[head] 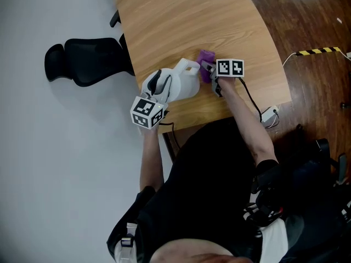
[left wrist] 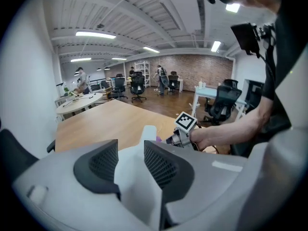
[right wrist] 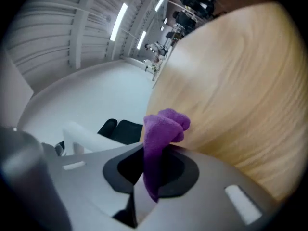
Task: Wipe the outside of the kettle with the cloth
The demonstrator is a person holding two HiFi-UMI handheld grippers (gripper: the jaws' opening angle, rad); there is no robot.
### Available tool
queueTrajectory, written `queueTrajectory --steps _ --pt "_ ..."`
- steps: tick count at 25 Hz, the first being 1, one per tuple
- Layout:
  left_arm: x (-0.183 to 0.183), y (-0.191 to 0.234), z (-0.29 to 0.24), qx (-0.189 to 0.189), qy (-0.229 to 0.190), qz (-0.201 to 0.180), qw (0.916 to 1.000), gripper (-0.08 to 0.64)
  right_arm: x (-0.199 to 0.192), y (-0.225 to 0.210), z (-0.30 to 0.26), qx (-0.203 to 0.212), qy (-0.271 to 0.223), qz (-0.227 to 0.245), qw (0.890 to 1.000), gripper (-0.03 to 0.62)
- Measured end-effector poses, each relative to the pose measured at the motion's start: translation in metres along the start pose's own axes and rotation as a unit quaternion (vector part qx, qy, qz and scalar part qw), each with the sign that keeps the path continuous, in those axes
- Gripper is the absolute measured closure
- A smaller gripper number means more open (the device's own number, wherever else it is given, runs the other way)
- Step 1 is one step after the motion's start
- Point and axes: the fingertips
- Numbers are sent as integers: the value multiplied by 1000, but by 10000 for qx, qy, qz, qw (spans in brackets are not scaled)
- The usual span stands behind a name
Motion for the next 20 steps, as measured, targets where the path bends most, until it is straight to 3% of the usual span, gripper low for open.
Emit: queueTrajectory --steps 3,6,8,12,13,17,19,20 --pt "2 1 31 406 -201 610 9971 543 35 79 11 1010 -355 686 9919 543" --pt "-31 -19 43 546 -5 1166 9917 543 17 124 -1 1788 445 844 9792 541" --pt "-47 -23 43 756 -31 1425 9869 543 1 127 -9 1835 899 815 9755 541" --pt "-50 13 46 1298 -661 2006 9688 543 -2 121 -10 1800 1012 358 9778 541" --pt "-51 21 46 1339 -721 2007 9678 543 -6 119 -9 1785 959 290 9788 543" --pt "-68 40 45 1007 -594 1495 9818 543 -30 103 9 1910 482 -201 9802 543" --pt "-60 47 46 873 -558 1432 9843 543 -26 105 31 2168 3 -369 9755 543" --pt "-49 49 47 906 -533 1281 9862 543 -19 120 47 2474 -278 -300 9681 543"
Point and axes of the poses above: the fingertips, and each gripper's own axes: z backward along the fingers, y to its left, x out of its top, and after that the axes turned 15 degrees about -z, right-handed
